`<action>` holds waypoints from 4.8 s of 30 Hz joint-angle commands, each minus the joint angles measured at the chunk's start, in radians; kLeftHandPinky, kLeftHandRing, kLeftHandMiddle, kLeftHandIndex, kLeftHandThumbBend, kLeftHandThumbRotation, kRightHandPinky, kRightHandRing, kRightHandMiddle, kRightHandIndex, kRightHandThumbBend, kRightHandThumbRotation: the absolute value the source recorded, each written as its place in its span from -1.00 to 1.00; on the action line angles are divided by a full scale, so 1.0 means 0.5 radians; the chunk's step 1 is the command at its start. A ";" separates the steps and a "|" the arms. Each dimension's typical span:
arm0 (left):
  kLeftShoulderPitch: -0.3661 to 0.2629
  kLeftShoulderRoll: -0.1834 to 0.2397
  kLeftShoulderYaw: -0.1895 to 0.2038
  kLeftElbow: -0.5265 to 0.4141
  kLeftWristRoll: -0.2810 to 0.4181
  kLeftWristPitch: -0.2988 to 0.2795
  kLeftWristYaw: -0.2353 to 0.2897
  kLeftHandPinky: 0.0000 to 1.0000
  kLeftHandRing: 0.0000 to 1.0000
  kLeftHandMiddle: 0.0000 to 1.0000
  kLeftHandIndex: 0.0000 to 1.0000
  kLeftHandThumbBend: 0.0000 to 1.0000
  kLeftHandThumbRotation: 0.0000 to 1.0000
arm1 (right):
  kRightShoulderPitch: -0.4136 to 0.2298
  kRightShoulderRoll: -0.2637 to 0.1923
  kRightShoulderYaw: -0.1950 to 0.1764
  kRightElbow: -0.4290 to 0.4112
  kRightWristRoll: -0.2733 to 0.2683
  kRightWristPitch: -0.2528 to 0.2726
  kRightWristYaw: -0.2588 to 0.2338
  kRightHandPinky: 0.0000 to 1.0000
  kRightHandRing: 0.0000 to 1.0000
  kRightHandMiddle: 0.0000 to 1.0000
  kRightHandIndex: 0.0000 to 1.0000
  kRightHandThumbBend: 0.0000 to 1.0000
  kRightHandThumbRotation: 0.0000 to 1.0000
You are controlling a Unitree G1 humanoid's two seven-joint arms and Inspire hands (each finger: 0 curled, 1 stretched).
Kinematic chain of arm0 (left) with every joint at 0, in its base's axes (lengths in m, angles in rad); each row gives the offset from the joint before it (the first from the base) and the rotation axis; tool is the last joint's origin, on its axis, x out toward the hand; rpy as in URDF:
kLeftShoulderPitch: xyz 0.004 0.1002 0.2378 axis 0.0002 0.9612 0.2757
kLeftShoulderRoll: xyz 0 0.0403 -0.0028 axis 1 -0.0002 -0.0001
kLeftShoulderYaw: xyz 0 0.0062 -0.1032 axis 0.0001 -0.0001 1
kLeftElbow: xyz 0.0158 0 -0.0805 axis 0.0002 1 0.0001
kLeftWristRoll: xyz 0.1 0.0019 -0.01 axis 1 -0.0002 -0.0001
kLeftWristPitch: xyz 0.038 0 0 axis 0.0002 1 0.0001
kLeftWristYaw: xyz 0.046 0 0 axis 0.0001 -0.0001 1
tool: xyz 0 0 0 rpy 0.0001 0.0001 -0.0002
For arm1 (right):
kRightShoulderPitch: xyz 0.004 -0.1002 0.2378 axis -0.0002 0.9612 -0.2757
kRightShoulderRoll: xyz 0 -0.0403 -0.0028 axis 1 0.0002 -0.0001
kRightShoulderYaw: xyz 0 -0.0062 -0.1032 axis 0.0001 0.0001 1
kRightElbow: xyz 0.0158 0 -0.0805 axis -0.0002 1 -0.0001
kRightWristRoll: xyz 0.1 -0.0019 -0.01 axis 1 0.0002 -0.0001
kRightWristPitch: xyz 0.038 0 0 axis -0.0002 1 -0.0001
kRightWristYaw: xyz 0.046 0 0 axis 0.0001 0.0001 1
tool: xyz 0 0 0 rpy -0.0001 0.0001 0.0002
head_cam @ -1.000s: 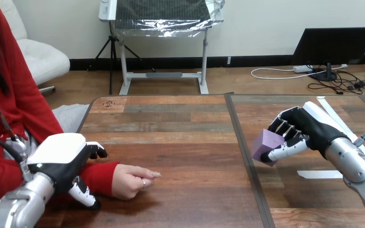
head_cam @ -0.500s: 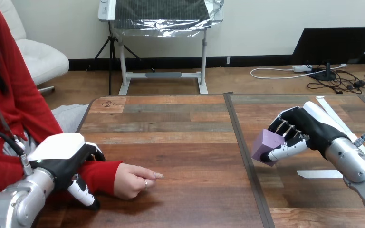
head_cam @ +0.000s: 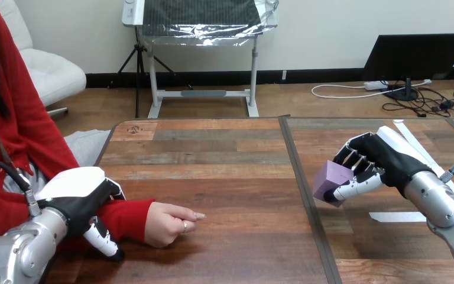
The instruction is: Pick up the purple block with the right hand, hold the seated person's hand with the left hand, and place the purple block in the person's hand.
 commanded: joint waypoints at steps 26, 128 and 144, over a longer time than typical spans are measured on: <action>-0.070 -0.010 -0.037 0.049 -0.186 0.029 -0.030 -0.39 -0.27 -0.09 0.01 0.61 -1.00 | -0.060 -0.018 -0.056 -0.096 0.048 -0.022 -0.018 -0.16 -0.12 -0.06 -0.04 0.67 -1.00; -0.066 -0.071 0.053 -0.237 -0.492 -0.018 0.115 -0.46 -0.36 -0.23 -0.19 0.51 -1.00 | -0.044 0.085 -0.109 -0.114 0.108 -0.028 0.000 -0.20 -0.15 -0.10 -0.07 0.66 -1.00; -0.113 -0.058 0.114 -0.400 -0.523 0.032 0.100 -0.52 -0.40 -0.25 -0.19 0.50 -1.00 | -0.036 0.144 -0.153 -0.168 0.204 -0.057 0.034 -0.26 -0.20 -0.14 -0.07 0.66 -1.00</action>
